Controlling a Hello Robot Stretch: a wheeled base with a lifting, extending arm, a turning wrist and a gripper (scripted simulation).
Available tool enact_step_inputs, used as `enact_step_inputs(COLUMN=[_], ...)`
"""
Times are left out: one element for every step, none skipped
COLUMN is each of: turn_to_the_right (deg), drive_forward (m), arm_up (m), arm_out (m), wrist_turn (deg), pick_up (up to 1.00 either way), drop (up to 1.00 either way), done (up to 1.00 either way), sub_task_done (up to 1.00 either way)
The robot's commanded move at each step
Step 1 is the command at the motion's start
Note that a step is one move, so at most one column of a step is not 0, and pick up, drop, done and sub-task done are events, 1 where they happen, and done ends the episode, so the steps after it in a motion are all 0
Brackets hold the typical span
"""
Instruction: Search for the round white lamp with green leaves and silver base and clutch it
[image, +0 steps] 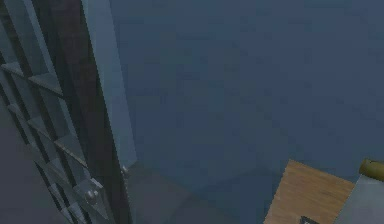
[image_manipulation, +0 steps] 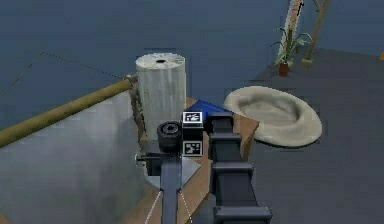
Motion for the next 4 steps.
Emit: enact_step_inputs(turn_to_the_right=[0.0,0.0,0.0,0.0], drive_forward=[0.0,0.0,0.0,0.0], arm_up=[0.0,0.0,0.0,0.0], arm_out=[0.0,0.0,0.0,0.0], wrist_turn=[45.0,45.0,45.0,33.0], pick_up=[0.0,0.0,0.0,0.0], drop=[0.0,0.0,0.0,0.0], done=[0.0,0.0,0.0,0.0], sub_task_done=[0.0,0.0,0.0,0.0])
